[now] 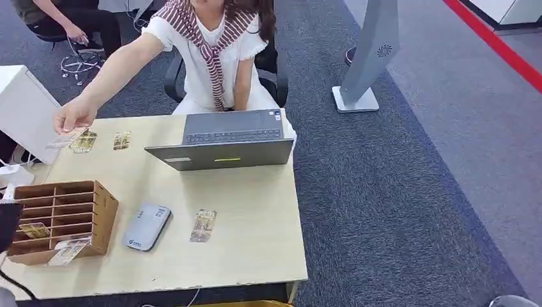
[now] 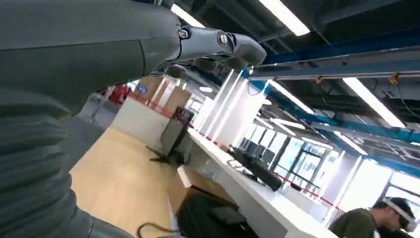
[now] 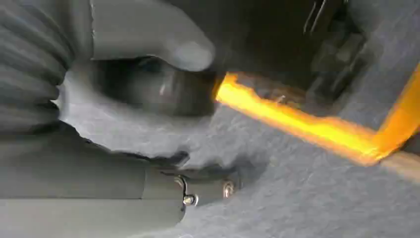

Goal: Pass the card to the sensor for recognition and then transmit it.

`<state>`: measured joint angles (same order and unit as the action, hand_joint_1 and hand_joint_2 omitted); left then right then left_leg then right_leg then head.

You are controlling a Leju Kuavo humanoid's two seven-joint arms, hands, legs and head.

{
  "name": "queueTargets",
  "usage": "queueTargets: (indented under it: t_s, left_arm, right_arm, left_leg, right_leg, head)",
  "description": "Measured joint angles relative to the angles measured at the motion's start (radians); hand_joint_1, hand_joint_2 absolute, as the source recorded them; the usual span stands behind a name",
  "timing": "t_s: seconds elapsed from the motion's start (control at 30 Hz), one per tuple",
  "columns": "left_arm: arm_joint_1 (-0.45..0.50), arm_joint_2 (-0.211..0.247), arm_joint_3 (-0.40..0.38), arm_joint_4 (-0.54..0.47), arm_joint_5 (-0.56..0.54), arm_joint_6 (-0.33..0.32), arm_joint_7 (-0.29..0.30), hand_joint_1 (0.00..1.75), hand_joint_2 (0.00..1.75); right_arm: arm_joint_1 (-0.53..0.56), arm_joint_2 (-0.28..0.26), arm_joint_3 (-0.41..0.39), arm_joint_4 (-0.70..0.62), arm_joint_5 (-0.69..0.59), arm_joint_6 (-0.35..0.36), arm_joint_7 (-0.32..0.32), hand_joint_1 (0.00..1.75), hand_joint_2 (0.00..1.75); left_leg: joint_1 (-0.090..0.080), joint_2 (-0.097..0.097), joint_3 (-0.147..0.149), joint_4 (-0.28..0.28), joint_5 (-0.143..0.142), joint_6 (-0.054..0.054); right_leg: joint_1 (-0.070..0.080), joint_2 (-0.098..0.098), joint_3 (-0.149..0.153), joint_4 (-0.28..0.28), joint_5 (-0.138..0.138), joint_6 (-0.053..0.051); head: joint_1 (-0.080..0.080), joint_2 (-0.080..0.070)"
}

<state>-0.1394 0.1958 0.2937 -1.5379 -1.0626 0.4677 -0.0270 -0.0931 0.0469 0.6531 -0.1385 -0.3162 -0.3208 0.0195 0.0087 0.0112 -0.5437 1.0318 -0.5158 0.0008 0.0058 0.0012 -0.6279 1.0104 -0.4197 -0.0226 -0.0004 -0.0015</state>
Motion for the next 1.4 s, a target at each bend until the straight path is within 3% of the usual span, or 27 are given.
queueTargets:
  t_s: [0.1, 0.2, 0.4, 0.7, 1.13, 1.17, 1.4]
  left_arm:
    - [-0.082, 0.061, -0.046, 0.120, -0.090, 0.001, 0.047, 0.00, 1.75]
    - [-0.123, 0.094, -0.073, 0.192, -0.107, 0.000, 0.059, 0.00, 1.75]
    - [-0.182, 0.126, -0.122, 0.289, -0.179, -0.027, 0.117, 0.00, 1.75]
    - [-0.227, 0.134, -0.169, 0.395, -0.226, -0.024, 0.141, 0.00, 1.75]
    - [-0.224, 0.134, -0.223, 0.411, -0.260, -0.031, 0.151, 0.02, 1.75]
    - [-0.224, 0.134, -0.225, 0.411, -0.260, -0.031, 0.151, 1.75, 1.75]
    - [-0.222, 0.134, -0.233, 0.411, -0.257, -0.045, 0.152, 1.75, 1.75]
  right_arm:
    - [0.001, 0.013, 0.025, -0.003, 0.003, 0.003, 0.008, 0.00, 1.75]
    - [-0.001, 0.013, 0.037, -0.006, 0.011, 0.007, 0.010, 0.00, 1.75]
    - [-0.004, 0.019, 0.058, -0.010, 0.020, 0.010, 0.013, 0.00, 1.75]
    - [-0.006, 0.029, 0.075, -0.017, 0.032, 0.012, 0.007, 0.00, 1.75]
    - [-0.005, 0.029, 0.076, -0.017, 0.029, 0.014, -0.003, 0.00, 1.75]
    - [-0.005, 0.029, 0.076, -0.017, 0.029, 0.014, -0.004, 0.00, 1.75]
    - [-0.005, 0.029, 0.076, -0.017, 0.029, 0.013, -0.005, 0.00, 1.75]
  left_leg:
    - [0.000, 0.001, -0.002, 0.000, 0.002, 0.000]
    - [0.000, 0.002, -0.002, 0.000, 0.002, -0.001]
    - [0.000, 0.001, -0.005, 0.000, 0.002, 0.000]
    - [0.000, 0.002, -0.006, 0.000, 0.002, -0.001]
    - [0.000, 0.002, -0.007, 0.000, 0.002, -0.001]
    - [0.000, 0.002, -0.007, 0.000, 0.002, -0.001]
    - [0.000, 0.002, -0.007, 0.000, 0.002, -0.001]
  right_leg:
    - [0.000, 0.000, -0.002, 0.001, 0.001, 0.000]
    - [0.000, 0.001, -0.003, 0.001, 0.001, -0.001]
    - [0.000, 0.001, -0.006, 0.000, 0.001, -0.001]
    - [0.000, 0.002, -0.006, 0.000, 0.001, -0.001]
    - [0.000, 0.002, -0.007, 0.000, 0.001, -0.001]
    - [0.000, 0.002, -0.007, 0.000, 0.001, -0.001]
    - [0.000, 0.002, -0.007, 0.000, 0.001, -0.001]
  head:
    - [-0.002, 0.000]
    - [-0.001, 0.000]
    - [-0.002, 0.000]
    - [-0.002, 0.000]
    - [-0.001, 0.000]
    - [-0.002, 0.000]
    - [-0.002, 0.000]
